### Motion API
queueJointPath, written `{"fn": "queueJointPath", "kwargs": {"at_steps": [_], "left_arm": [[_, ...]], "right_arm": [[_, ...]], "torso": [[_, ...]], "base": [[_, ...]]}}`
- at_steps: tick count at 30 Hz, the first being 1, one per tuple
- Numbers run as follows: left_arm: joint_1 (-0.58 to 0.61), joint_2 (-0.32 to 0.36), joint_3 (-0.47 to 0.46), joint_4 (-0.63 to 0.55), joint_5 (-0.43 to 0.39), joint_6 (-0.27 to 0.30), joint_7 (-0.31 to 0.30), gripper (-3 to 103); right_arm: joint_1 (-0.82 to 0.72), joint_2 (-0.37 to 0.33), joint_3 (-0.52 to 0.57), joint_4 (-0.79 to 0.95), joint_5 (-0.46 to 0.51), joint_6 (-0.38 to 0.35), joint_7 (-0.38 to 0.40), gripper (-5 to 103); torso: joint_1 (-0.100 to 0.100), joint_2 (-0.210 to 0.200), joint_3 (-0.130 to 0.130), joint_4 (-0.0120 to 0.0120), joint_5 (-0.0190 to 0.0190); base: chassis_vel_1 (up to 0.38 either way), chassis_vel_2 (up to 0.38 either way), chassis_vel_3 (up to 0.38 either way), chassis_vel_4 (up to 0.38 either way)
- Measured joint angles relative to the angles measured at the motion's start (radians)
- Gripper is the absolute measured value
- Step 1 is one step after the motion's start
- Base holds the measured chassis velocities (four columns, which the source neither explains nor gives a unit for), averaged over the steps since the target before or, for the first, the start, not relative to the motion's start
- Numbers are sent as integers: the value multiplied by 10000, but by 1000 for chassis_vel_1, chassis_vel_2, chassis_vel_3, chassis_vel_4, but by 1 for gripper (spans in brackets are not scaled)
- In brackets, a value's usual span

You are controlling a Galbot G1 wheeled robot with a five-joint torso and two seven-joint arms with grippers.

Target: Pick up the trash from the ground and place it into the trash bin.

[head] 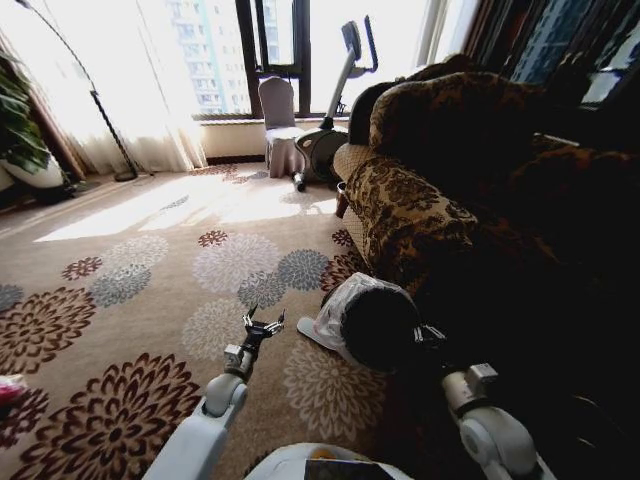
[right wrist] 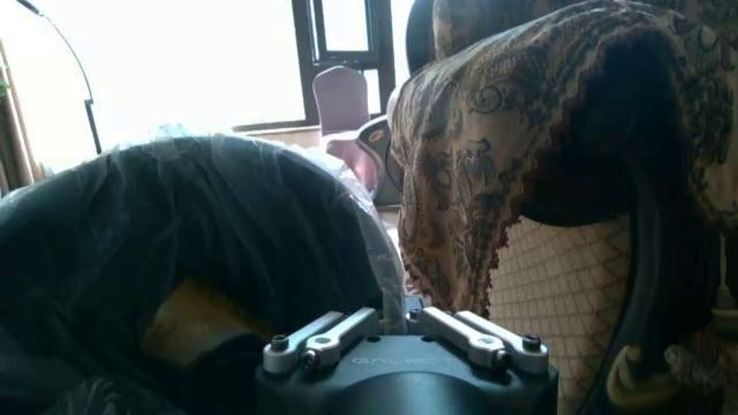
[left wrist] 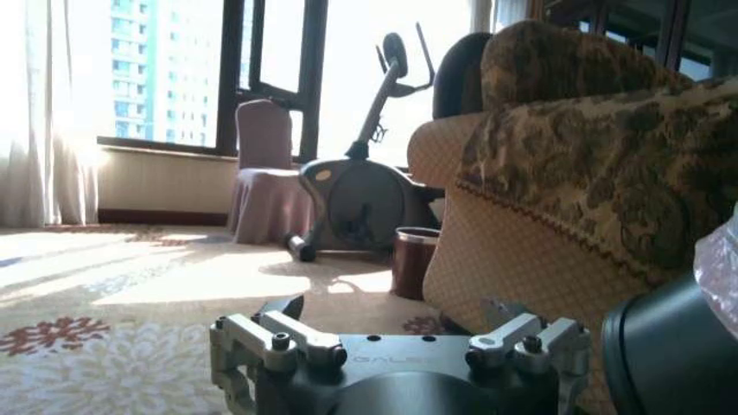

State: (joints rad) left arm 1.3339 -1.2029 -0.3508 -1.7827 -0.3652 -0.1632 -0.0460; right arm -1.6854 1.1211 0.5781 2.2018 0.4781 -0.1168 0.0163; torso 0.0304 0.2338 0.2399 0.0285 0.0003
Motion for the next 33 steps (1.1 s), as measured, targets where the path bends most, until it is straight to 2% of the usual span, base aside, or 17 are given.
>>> {"fn": "queueJointPath", "kwargs": {"at_steps": [3,7,15,18,19,22,24,27,33], "left_arm": [[-21,59,-7,-308,-169,-5,-198,100],[-89,95,27,-88,-185,-74,-203,100],[-254,360,109,1039,-3,-434,328,100],[-725,574,412,2779,636,-796,1513,100],[-725,574,412,2779,636,-796,1513,100],[-1309,522,1050,4368,1325,-931,2307,100],[-1499,464,1267,4681,1371,-975,2499,100],[-2301,181,2077,5630,1702,-1174,3231,100],[-3279,-274,2863,6769,2491,-1322,3522,100]], "right_arm": [[-121,-48,-165,-17,-144,-185,93,1],[-111,-292,-222,-595,-432,-358,130,1],[507,-913,181,-1428,-411,-464,223,1],[651,-1018,313,-1579,-643,-459,221,1],[651,-1018,313,-1579,-643,-459,221,1],[420,-954,329,-1599,-699,-352,215,1],[350,-924,335,-1600,-699,-296,215,1],[156,-834,436,-1512,-687,-180,228,1],[-50,-773,512,-1277,-372,105,265,1]], "torso": [[0,0,0,0,1],[0,0,0,-1,-2],[0,0,2,2,-2],[0,-1,1,1,-2],[0,-1,1,1,-2],[1,-3,2,2,-3],[1,-3,3,1,-2],[1,-2,1,-2,-3],[1,-2,2,-3,-2]], "base": [[0,0,0,0],[0,0,0,0],[0,0,0,0],[0,0,0,0],[0,0,0,0],[0,0,0,0],[0,0,0,0],[0,0,0,0],[0,0,0,0]]}}
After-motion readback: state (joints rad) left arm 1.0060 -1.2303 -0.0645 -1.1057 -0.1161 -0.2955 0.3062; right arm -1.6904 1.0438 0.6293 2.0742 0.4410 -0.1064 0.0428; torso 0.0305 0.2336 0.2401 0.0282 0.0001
